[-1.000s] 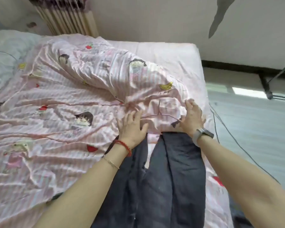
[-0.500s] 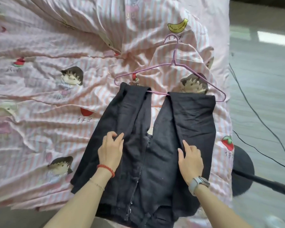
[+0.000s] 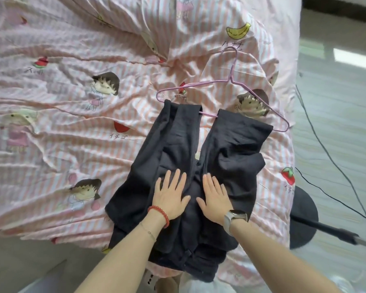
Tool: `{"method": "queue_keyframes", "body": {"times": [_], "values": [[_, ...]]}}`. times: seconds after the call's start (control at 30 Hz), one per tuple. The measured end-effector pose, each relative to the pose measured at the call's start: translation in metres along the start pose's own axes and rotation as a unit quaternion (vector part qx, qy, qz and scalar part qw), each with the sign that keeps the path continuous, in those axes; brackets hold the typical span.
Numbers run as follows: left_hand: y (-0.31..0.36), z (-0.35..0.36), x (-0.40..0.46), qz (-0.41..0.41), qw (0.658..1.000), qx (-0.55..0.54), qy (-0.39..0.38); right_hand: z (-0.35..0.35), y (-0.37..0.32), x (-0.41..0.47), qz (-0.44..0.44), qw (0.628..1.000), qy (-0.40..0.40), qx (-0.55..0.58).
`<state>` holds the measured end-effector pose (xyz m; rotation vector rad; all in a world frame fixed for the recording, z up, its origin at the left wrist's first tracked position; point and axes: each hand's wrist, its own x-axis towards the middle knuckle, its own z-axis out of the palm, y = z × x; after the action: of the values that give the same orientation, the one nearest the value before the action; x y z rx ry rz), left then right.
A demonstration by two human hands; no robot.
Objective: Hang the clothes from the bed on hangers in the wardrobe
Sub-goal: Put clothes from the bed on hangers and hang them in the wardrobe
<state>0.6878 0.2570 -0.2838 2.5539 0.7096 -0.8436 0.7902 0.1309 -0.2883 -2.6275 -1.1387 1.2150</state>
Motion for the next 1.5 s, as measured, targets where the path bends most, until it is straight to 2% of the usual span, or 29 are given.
{"method": "queue_keyframes", "body": {"times": [0.07, 0.17, 0.27, 0.4, 0.43, 0.53, 0.63, 0.83, 1.0, 1.13, 1.23, 1.4, 1.5], "values": [[-0.003, -0.011, -0.004, 0.017, 0.998, -0.039, 0.039, -0.005, -0.01, -0.004, 0.016, 0.999, 0.047, 0.002], [-0.013, -0.025, -0.031, 0.036, 0.984, -0.029, 0.172, -0.025, -0.036, -0.013, 0.009, 0.993, 0.119, -0.02], [-0.04, -0.032, -0.076, -0.062, 0.965, -0.075, 0.243, -0.038, -0.076, -0.03, -0.054, 0.984, 0.167, -0.032], [-0.098, -0.036, -0.161, -0.194, 0.92, -0.091, 0.327, -0.039, -0.155, -0.062, -0.186, 0.96, 0.204, -0.041], [-0.114, -0.033, -0.187, -0.23, 0.906, -0.1, 0.34, -0.036, -0.179, -0.071, -0.227, 0.951, 0.204, -0.044], [-0.169, -0.01, -0.298, -0.346, 0.835, -0.125, 0.41, -0.003, -0.277, -0.118, -0.377, 0.905, 0.187, -0.063], [-0.211, 0.026, -0.416, -0.449, 0.768, -0.102, 0.446, 0.043, -0.372, -0.172, -0.51, 0.844, 0.152, -0.069], [-0.231, 0.117, -0.635, -0.634, 0.608, -0.045, 0.475, 0.157, -0.509, -0.308, -0.734, 0.671, 0.043, -0.094], [-0.205, 0.17, -0.773, -0.758, 0.46, 0.002, 0.462, 0.237, -0.59, -0.419, -0.836, 0.537, -0.061, -0.092], [-0.188, 0.189, -0.852, -0.831, 0.375, 0.04, 0.409, 0.287, -0.648, -0.506, -0.879, 0.453, -0.129, -0.072], [-0.195, 0.2, -0.895, -0.861, 0.34, 0.048, 0.375, 0.321, -0.687, -0.563, -0.891, 0.415, -0.179, -0.047], [-0.234, 0.219, -0.952, -0.902, 0.309, -0.03, 0.301, 0.377, -0.751, -0.63, -0.881, 0.398, -0.245, -0.067], [-0.246, 0.233, -0.965, -0.914, 0.293, -0.02, 0.279, 0.41, -0.783, -0.663, -0.878, 0.383, -0.267, -0.1]]}}
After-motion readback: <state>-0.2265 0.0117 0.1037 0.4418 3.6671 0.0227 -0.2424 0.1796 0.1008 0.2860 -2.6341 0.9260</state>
